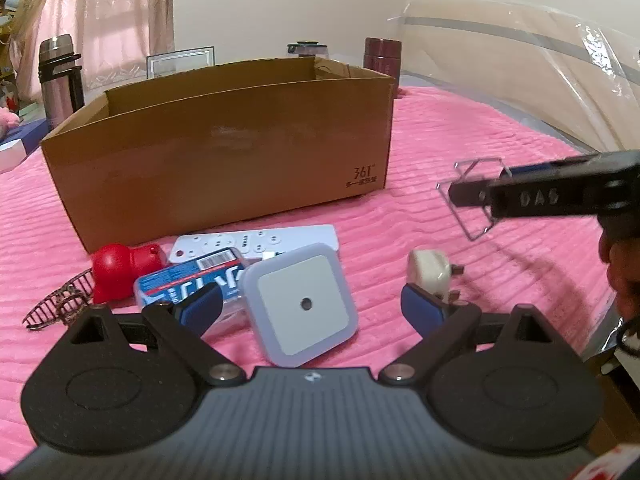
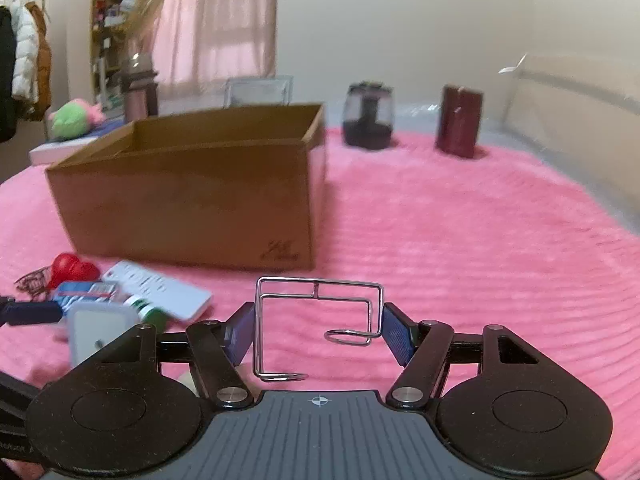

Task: Organize rigid objects
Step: 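Close the left tool on the white square night light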

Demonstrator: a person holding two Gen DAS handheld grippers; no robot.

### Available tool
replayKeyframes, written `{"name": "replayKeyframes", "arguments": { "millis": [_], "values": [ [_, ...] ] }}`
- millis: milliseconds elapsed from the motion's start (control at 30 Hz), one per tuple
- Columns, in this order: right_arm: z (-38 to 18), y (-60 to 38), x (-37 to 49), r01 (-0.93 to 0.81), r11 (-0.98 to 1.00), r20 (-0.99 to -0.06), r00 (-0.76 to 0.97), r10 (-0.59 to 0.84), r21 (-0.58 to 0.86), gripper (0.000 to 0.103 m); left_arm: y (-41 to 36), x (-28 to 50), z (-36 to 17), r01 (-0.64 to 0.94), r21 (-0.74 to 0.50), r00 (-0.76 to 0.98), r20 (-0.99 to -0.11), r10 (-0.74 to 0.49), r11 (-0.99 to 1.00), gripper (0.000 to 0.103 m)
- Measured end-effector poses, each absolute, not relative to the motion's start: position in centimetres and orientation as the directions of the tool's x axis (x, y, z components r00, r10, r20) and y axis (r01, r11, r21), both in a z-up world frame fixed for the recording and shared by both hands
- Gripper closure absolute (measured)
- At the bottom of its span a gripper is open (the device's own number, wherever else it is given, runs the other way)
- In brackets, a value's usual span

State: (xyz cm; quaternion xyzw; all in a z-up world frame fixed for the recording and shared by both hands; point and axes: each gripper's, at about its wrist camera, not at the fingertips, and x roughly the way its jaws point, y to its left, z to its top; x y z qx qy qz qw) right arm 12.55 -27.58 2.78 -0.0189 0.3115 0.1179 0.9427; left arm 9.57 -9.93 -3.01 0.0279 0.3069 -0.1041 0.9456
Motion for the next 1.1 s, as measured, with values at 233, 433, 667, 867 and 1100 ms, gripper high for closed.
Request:
{"name": "replayKeyframes", "arguments": {
  "millis": [233, 433, 667, 867, 1100],
  "values": [
    [3.6, -29.3, 12.7, -0.199, 0.979, -0.596, 0.781, 0.188, 0.048, 0.04, -10.4, 10.1, -3.5, 0.18, 0.006, 0.801, -0.581, -0.143, 0.984, 0.01],
    [2.6, -29.7, 12.1, -0.191, 0.98, -0.623, 0.761, 0.182, 0.053, 0.04, -11.2, 10.5, -3.8, 0.119, 0.031, 0.811, -0.58, -0.079, 0.992, 0.014],
    [1.8, -29.5, 11.6, -0.192, 0.979, -0.643, 0.743, 0.188, 0.064, 0.04, -12.7, 10.9, -4.5, 0.056, 0.175, 0.824, -0.564, 0.053, 0.983, 0.019],
    [1.8, -29.6, 11.6, -0.195, 0.979, -0.644, 0.74, 0.191, 0.066, 0.04, -11.8, 9.5, -4.6, 0.033, 0.206, 0.82, -0.565, 0.091, 0.978, 0.02],
    [1.8, -29.3, 11.5, -0.199, 0.978, -0.645, 0.74, 0.193, 0.065, 0.04, -11.4, 9.7, -5.1, 0.031, 0.134, 0.811, -0.583, 0.054, 0.991, 0.038]
  ]
}}
